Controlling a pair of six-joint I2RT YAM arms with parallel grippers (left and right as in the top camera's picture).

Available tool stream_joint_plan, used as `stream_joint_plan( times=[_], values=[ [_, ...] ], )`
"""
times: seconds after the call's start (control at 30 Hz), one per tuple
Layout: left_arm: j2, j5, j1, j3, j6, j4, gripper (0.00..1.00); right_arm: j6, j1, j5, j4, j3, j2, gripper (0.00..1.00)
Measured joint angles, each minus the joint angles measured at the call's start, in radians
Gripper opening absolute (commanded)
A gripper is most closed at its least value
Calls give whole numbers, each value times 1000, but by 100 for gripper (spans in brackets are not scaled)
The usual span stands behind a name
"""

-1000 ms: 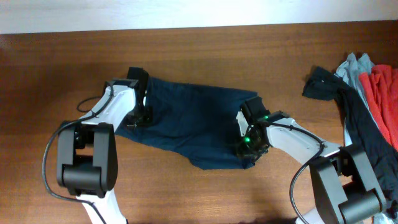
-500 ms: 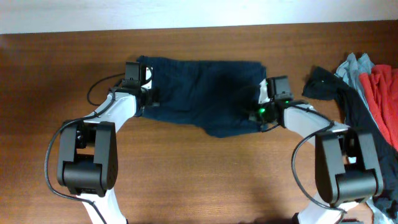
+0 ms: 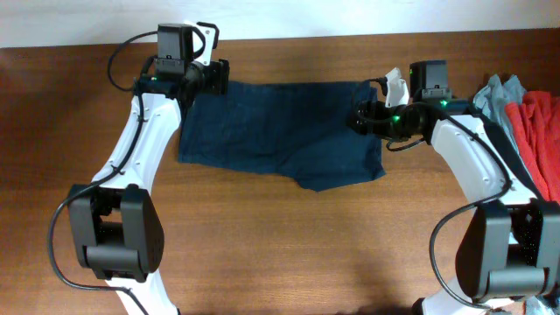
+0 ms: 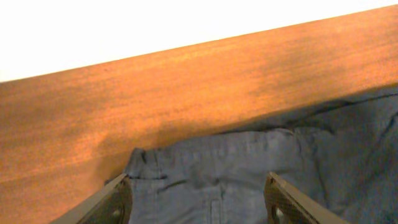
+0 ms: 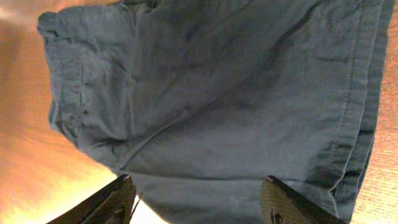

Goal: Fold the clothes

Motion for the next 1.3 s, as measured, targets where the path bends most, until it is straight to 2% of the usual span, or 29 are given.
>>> stream_joint_plan(
  times=[0.4, 0.6, 0.67, 0.7, 0.83, 1.1, 1.3],
  values=[
    [235, 65, 119, -1, 14, 101, 62, 0, 0, -9, -76, 0, -1, 70],
    [246, 98, 103, 0, 17, 123, 43, 0, 0, -9, -77, 0, -1, 70],
    [265, 109, 98, 0, 17, 122, 24, -1, 0, -9, -76, 0, -1, 71],
    [278, 112, 94, 0, 16, 122, 18, 0, 0, -8, -76, 0, -1, 70],
    [287, 119, 93, 8, 19, 95, 9, 0, 0, -8, -76, 0, -1, 70],
    [287, 130, 94, 254, 21, -213, 6, 0, 0, 62, -76, 0, -1, 70],
    [287, 120, 94, 352, 21, -476, 5, 10, -4, 222, -63, 0, -1, 70]
  ],
)
